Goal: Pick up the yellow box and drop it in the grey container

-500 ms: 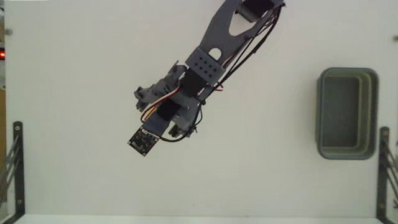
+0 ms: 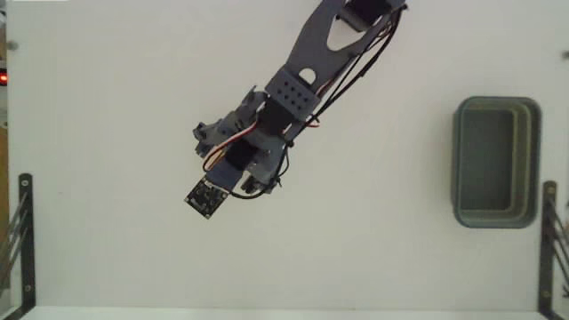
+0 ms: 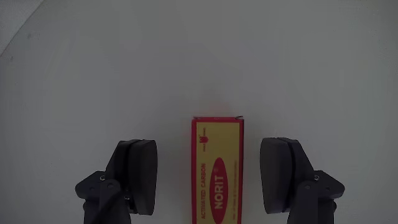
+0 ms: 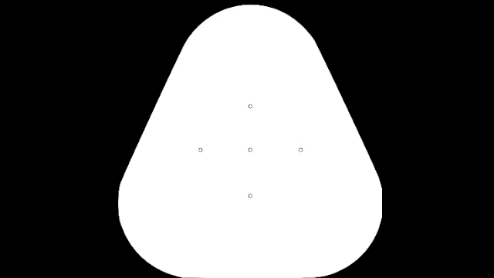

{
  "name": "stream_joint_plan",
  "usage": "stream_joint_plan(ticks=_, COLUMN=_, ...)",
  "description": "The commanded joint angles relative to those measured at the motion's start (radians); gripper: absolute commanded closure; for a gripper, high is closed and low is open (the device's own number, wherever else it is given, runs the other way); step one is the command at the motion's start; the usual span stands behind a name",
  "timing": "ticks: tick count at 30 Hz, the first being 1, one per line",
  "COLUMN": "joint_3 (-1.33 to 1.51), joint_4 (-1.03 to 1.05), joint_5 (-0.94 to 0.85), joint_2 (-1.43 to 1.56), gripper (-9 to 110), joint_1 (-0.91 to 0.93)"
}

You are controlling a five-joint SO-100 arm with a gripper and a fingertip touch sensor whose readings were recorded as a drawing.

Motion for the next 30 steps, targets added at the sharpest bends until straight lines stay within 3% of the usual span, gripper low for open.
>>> stream_joint_plan(ticks=1, joint_3=0.017, joint_4=-0.024, joint_5=0.003, joint_2=0.03, gripper=-9, joint_1=0.019)
stream_joint_plan(ticks=30, joint_3=0.044, joint_4=-0.058, joint_5=0.003, joint_2=0.023, gripper=-9, joint_1=0.019)
